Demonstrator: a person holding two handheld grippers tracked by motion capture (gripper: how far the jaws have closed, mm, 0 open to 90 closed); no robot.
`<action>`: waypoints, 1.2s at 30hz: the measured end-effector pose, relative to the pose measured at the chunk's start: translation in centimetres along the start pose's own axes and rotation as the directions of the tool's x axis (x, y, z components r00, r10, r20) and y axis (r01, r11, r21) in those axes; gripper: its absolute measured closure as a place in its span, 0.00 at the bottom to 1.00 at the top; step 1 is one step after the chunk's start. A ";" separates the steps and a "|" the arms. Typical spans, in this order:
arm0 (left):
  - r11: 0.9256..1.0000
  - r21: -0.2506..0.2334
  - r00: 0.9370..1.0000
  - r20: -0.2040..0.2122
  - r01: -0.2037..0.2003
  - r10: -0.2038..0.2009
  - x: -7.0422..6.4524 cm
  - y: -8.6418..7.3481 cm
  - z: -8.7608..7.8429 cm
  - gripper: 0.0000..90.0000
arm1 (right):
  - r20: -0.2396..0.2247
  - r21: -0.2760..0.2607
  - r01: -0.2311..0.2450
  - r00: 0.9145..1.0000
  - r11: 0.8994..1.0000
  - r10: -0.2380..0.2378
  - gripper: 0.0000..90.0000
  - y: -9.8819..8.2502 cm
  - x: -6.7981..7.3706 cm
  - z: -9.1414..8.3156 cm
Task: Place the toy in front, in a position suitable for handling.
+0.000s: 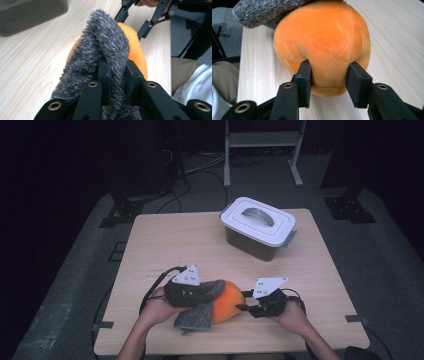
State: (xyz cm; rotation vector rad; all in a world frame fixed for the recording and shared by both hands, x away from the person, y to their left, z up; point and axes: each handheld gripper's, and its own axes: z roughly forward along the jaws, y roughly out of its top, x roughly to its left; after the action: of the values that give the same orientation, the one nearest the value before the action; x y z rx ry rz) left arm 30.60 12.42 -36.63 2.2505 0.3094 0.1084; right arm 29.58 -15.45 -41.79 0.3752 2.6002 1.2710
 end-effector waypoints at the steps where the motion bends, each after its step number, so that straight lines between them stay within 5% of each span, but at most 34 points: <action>1: 1.000 -0.018 1.000 0.019 0.000 0.001 -0.1 0.3 0.0 0.86 | -0.002 0.002 0.019 1.000 1.000 -0.019 0.64 0.1 0.0 0.0; 7: 0.999 -0.002 0.996 0.068 -0.053 0.053 -0.8 2.4 1.6 0.86 | 0.000 0.018 0.118 0.993 0.993 -0.118 0.64 1.0 0.9 0.0; 12: 0.999 -0.016 0.993 0.113 -0.037 0.038 -0.7 2.6 2.7 0.86 | -0.010 0.012 0.134 0.991 0.991 -0.134 0.65 0.6 0.9 0.0; 15: 1.000 -0.009 0.994 0.110 0.010 -0.009 -0.3 2.2 3.1 0.86 | -0.021 0.001 0.118 0.993 0.993 -0.118 0.65 0.2 0.6 0.0; 18: 1.000 0.006 0.996 0.081 0.023 -0.023 -0.2 1.7 3.3 0.86 | -0.021 0.009 0.086 0.996 0.996 -0.086 0.60 0.0 0.1 0.3; 22: 0.999 -0.021 0.995 0.088 0.048 -0.046 -0.1 0.9 3.4 0.86 | -0.053 0.049 -0.026 0.998 0.998 0.029 0.34 -0.1 -0.7 0.4; 26: 0.999 -0.026 0.995 0.091 0.031 -0.028 -0.5 0.9 3.6 0.86 | -0.101 0.025 -0.129 0.986 0.991 0.131 0.32 -0.1 -0.8 0.6; 28: 0.999 -0.024 0.995 0.102 0.023 -0.020 -0.7 1.0 3.8 0.86 | -0.092 0.026 -0.142 0.985 0.989 0.144 0.36 -0.1 -0.6 1.0; 33: 0.999 -0.033 0.995 0.094 0.024 -0.021 -0.4 0.9 3.3 0.86 | -0.052 0.001 -0.052 0.997 0.999 0.052 0.62 -0.5 -0.3 0.5; 36: 0.999 -0.034 0.998 0.062 0.028 -0.025 -0.1 0.7 2.4 0.86 | -0.046 0.002 -0.045 0.998 0.999 0.045 0.63 -0.6 -0.6 0.3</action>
State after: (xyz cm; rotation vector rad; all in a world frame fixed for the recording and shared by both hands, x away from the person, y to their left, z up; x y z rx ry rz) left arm 31.06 10.17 -37.60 2.2100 0.3020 0.0299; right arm 30.16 -15.80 -42.35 0.4113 2.6446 1.3080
